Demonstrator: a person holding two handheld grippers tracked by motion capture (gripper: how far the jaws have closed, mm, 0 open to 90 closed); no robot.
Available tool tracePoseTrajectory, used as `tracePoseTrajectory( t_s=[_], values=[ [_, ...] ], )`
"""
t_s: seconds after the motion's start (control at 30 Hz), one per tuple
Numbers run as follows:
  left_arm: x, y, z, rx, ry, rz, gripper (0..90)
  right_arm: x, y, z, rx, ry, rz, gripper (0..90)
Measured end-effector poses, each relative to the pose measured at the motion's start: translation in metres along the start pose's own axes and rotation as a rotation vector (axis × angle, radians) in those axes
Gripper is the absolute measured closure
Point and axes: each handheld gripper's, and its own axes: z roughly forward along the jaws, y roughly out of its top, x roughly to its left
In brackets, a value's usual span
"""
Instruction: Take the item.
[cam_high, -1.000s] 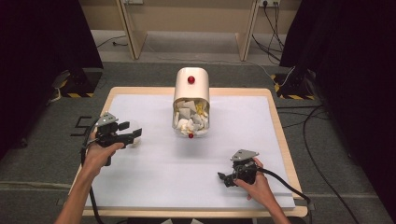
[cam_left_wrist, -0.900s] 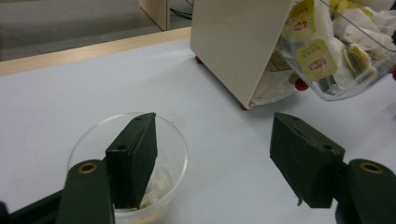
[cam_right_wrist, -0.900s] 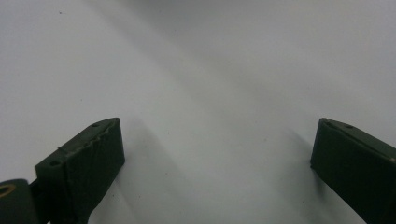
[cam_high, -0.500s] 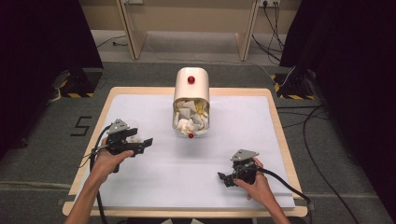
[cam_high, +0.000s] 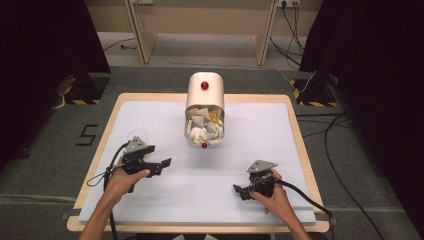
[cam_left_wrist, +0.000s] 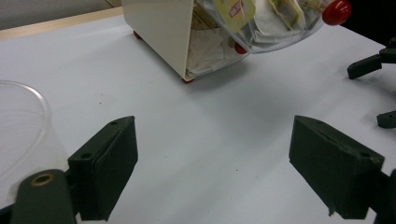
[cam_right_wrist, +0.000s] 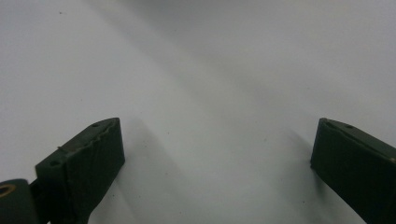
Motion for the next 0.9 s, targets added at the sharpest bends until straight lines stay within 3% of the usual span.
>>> tracePoseTrajectory(
  t_s=[0.9],
  values=[
    [-0.012, -0.037, 0.001, 0.02, -0.008, 0.032, 15.3, 0.0, 0.0, 0.0, 0.0, 0.0, 0.0, 3.3]
  ],
)
